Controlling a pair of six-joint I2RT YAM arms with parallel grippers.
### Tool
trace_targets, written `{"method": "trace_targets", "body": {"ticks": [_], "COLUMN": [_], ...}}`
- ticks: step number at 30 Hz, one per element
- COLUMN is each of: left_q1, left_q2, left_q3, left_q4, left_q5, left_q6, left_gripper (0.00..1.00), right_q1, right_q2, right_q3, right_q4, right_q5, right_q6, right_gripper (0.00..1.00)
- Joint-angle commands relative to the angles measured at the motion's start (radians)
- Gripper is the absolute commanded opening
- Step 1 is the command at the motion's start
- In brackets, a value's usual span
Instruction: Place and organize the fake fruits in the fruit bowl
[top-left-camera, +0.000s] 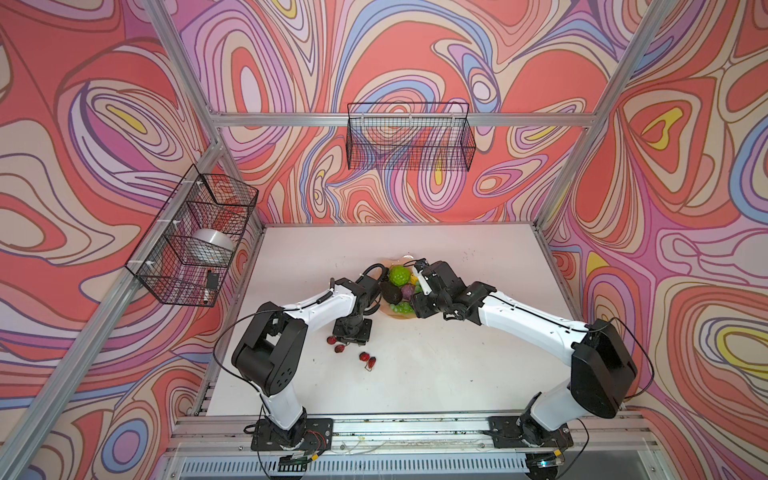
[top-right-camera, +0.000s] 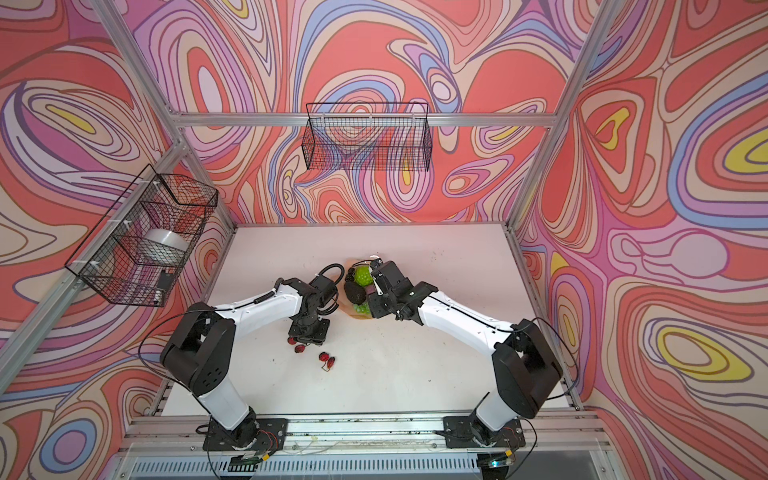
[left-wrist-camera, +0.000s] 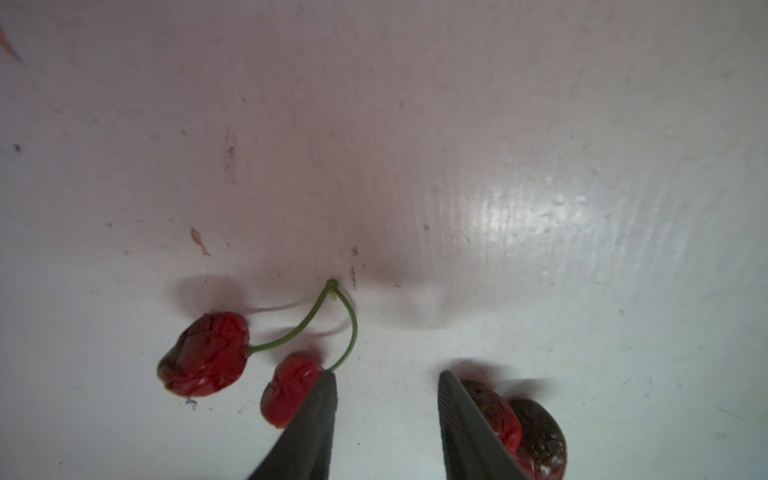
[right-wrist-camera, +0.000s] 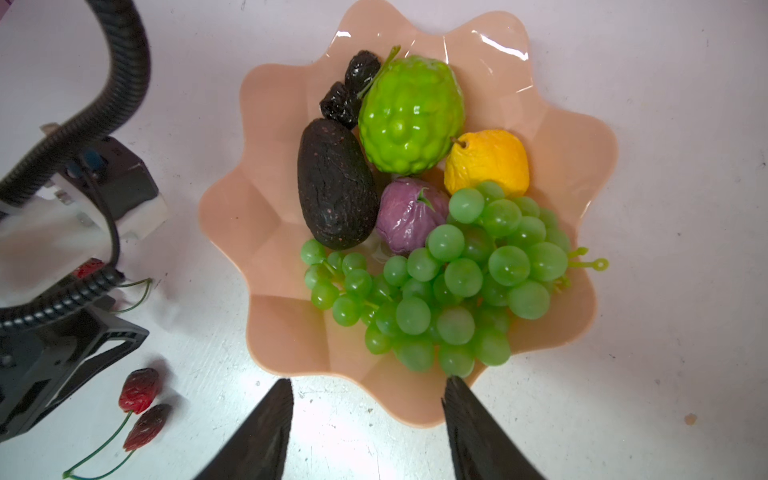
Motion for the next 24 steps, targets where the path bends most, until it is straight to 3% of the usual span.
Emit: {"method": "trace_targets", "body": {"ticks": [1,11,24], "left_q1": [-0.004,-0.002,0.041], "left_q2": [-0.013,0.021,0.074], "left_q3": [-0.004,-0.017,0.000], "left_q4": [-0.044,-0.039,0.007], "left_q5": [-0.071,-0.056,-0.041], "left_q6": [-0.012,-0.012,0.048], "left_gripper": [0.44,0.46,0.41], "right_q1": [0.005,0.005,0.005], "right_q2": [-0.006,0.012,0.029], "right_q3": [-0.012,-0.027,-0.030], "right_q4": [0.022,0.031,0.038], "right_q5": [0.009,0.005,0.003], "right_q6": [0.006,0.001,-0.001], "right_gripper": [0.61,0.61,0.62]}}
